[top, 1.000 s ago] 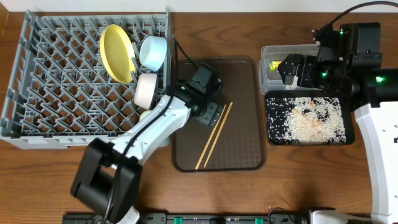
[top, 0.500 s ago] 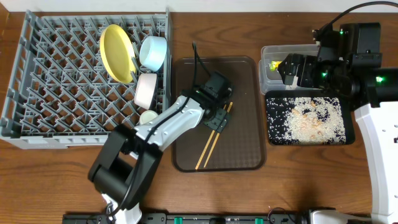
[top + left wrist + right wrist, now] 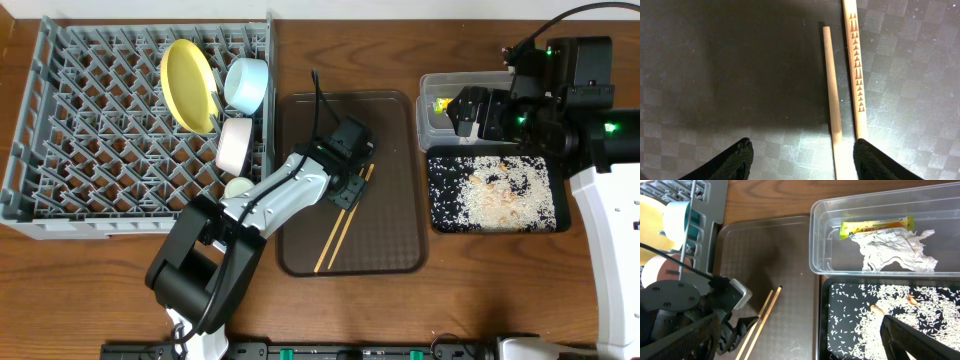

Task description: Sort waste into correct bins and load items into the dishwasher

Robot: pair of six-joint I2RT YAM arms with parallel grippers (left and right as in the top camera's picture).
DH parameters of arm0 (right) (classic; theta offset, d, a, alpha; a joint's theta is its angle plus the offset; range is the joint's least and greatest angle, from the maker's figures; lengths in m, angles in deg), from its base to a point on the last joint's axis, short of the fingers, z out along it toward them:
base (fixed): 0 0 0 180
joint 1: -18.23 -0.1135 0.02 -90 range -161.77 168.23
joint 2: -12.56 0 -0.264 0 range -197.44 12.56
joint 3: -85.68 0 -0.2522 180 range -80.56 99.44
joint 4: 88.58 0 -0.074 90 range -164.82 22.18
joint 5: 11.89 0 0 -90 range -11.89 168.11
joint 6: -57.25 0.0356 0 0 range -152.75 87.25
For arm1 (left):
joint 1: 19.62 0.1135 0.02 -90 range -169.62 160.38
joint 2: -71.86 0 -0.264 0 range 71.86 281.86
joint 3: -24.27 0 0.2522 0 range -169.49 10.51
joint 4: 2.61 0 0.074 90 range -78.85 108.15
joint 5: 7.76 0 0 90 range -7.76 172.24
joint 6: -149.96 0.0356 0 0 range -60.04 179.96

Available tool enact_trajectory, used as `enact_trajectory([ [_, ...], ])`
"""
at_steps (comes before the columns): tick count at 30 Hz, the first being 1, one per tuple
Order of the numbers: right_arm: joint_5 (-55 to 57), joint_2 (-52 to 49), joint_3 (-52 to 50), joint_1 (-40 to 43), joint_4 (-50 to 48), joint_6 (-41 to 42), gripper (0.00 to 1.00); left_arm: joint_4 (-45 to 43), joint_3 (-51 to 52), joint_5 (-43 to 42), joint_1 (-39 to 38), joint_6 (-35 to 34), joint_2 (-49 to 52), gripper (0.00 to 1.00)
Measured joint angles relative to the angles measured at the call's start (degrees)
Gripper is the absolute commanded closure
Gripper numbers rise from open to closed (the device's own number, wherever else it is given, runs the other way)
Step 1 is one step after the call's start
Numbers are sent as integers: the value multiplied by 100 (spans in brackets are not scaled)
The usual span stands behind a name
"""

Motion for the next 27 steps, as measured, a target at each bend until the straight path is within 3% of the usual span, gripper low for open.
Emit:
enact_trajectory([
  [19,0,0,0,0,0,0,1,-52,0,181,-398,175,190,43],
  [27,0,0,0,0,0,0,1,-52,-2,151,-50,0,256,43],
])
